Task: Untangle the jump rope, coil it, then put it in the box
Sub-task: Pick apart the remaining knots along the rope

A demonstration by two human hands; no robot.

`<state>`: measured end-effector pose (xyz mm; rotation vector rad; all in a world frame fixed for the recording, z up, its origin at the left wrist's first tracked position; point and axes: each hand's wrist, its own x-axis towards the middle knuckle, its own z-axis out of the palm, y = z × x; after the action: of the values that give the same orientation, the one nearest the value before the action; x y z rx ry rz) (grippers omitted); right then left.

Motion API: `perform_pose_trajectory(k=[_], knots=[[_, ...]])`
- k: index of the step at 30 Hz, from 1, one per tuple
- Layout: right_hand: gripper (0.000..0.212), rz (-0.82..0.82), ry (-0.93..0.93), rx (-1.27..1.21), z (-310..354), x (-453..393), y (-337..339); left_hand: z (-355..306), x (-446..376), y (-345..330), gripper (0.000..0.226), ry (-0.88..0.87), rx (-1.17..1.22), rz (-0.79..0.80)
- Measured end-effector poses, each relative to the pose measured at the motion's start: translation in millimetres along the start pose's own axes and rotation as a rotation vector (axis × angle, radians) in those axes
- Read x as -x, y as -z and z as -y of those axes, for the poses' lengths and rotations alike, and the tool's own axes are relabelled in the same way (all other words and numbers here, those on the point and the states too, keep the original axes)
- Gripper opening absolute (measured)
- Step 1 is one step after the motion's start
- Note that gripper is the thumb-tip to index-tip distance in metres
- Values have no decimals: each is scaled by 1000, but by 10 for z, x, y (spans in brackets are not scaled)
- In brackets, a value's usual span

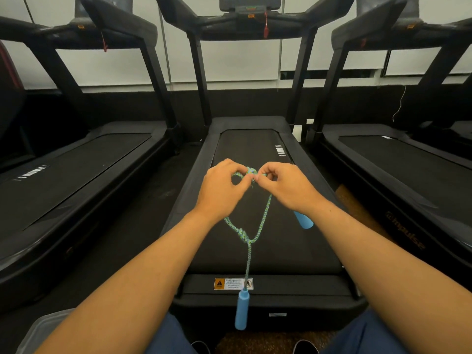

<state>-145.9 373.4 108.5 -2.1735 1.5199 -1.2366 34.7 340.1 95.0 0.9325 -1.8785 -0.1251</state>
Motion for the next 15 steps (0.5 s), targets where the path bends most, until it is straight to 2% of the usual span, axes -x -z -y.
perform_pose_trajectory(k=[6,10,15], knots=[[7,-77,55,7,-64,-11,-50,-76,5,3,16,222,140,127],[8,-59,97,2,-48,-9,-86,-86,5,-6,18,294,248,149],[9,-48,62,35,-17,-19,-72,6,3,43,17,364,460,229]])
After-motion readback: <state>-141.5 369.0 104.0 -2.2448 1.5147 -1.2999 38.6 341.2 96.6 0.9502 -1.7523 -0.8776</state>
